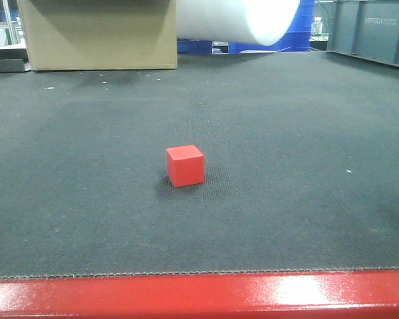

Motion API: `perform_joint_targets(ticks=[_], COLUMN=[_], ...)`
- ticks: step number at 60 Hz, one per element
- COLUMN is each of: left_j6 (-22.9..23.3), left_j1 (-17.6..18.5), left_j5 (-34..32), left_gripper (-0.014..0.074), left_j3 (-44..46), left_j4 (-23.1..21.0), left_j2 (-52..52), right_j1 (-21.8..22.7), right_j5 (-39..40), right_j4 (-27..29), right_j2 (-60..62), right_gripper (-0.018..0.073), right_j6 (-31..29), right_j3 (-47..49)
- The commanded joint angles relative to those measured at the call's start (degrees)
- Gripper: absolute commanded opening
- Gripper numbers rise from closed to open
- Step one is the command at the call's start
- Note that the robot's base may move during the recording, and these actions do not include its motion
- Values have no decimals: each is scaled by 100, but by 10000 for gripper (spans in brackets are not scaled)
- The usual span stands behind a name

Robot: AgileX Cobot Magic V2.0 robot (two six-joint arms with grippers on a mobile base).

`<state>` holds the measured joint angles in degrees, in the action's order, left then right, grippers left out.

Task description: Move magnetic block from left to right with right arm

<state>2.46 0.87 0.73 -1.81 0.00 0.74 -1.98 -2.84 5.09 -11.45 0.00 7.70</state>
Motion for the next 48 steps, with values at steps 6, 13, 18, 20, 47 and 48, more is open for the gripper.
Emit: perform_joint_targets(ticks=[6,13,18,20,47,48], left_j6=[25,25,25,25,25,25], left_j1=[-2,-2,-2,-2,-2,-2], left_j5=[-519,-519,-507,-507,-507,-507], left_gripper=[-115,-116,-115,-116,-116,-116], left_j3=[-49,-49,-49,-49,-49,-49], left_j4=[0,0,0,0,0,0], left_j2=[70,70,58,58,58,58], right_j1=[374,460,496,516,512,512], right_j5=[621,675,475,462,398,398], right_j4=[26,39,34,34,29,29], right_j2=[858,1329,1276,1290,1304,1304], right_gripper=[67,67,67,67,67,67], right_j6=[-63,-63,-69,-69,-69,-69], right_j3=[-548,-933,-917,-917,-917,-917])
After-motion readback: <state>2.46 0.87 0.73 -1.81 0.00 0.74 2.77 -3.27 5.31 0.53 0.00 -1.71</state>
